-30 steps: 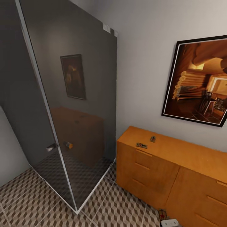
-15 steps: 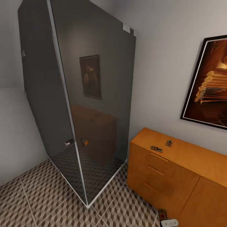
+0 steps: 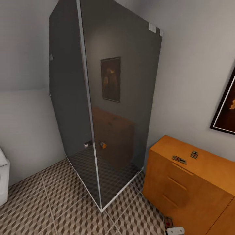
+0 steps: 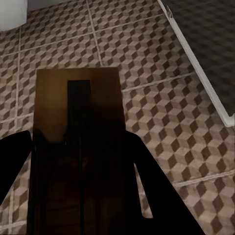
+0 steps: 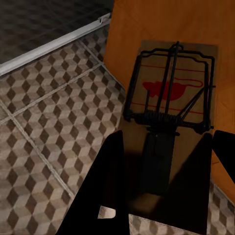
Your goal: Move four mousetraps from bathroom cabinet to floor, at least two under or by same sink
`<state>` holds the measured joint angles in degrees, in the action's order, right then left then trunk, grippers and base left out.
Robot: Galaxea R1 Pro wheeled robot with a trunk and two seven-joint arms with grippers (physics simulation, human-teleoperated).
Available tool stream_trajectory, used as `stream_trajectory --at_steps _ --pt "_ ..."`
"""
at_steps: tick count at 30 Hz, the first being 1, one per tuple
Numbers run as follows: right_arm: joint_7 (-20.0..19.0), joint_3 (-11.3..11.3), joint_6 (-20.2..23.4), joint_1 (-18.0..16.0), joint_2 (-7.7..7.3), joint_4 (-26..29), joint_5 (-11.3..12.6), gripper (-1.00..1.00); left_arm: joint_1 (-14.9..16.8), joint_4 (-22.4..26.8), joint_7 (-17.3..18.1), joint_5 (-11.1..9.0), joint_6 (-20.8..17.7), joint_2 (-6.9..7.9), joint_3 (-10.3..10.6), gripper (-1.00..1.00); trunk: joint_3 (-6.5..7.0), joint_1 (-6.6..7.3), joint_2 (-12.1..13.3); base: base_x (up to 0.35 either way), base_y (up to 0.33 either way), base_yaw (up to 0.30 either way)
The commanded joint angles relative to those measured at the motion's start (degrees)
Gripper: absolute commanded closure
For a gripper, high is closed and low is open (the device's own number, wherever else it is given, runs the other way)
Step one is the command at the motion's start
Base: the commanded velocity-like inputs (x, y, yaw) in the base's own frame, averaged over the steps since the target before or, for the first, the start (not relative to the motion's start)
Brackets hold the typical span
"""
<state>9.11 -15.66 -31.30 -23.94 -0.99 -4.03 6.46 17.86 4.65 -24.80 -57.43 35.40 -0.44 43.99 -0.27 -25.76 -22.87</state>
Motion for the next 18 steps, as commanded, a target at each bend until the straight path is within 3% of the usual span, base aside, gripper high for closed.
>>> stream_trajectory --at_steps 1,18 --pt "-0.06 -0.52 -0.34 -0.05 0.02 -0.19 0.57 1.0 0.03 0.01 -0.51 -0.12 0.03 -0.01 0.49 1.0 -0.03 -0.02 -0.05 0.0 0.0 0.3" --pt "-0.06 -0.52 -0.34 -0.05 0.02 -0.19 0.61 1.0 0.03 0.08 -0.52 -0.22 0.02 -0.22 0.48 1.0 -0.03 -0.02 -0.05 0.0 0.0 0.3"
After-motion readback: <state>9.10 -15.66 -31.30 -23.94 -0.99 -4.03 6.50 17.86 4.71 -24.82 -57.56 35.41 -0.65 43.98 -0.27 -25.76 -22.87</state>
